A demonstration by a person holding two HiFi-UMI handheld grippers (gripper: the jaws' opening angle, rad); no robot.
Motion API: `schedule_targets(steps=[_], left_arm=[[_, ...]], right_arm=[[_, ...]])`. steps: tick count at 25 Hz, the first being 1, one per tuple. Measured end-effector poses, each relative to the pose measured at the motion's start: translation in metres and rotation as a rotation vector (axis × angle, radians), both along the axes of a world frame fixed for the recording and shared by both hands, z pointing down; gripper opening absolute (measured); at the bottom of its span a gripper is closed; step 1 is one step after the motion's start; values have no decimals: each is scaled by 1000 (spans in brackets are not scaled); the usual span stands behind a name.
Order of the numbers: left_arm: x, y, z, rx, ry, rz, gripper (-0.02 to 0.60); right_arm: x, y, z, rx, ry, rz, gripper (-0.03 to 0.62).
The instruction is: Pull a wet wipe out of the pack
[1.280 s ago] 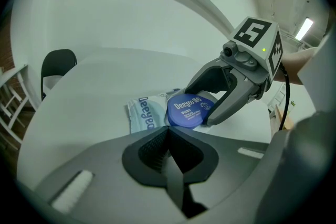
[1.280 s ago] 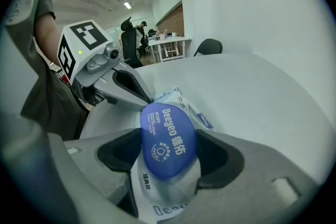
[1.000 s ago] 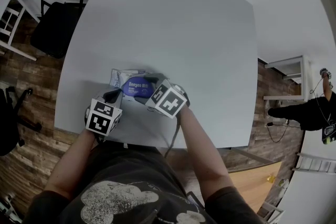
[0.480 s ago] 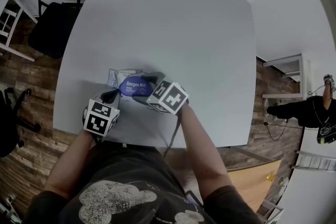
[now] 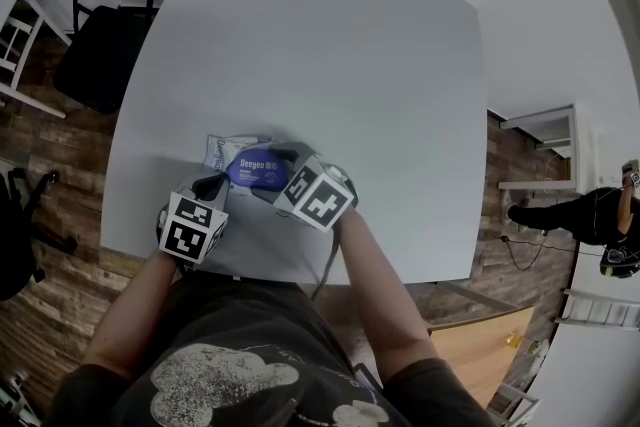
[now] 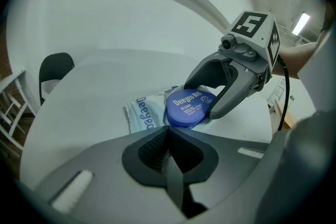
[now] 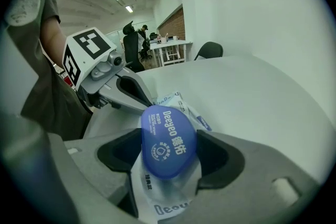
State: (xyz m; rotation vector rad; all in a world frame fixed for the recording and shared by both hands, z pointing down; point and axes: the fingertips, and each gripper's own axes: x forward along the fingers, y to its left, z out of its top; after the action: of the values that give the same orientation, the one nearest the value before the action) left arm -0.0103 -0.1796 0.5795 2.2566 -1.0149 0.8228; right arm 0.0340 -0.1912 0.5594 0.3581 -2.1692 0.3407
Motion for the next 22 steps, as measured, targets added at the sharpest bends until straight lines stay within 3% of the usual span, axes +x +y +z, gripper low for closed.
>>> schedule_targets(steps=[13,19,21,22], left_arm=[[1,-1,0,-1,10,3,18],[1,-1,0,-2,9,5,17],[1,-2,0,-1,9,5,17],[1,-2,0,-1,9,6,17]], right_arm=[[1,-1,-12,236,55,19,313],[-1,-4,-33,395,58,-32,307],[0,-6,-39,459,75,-48,276],[2,-9,-43,517,99,-54,211]])
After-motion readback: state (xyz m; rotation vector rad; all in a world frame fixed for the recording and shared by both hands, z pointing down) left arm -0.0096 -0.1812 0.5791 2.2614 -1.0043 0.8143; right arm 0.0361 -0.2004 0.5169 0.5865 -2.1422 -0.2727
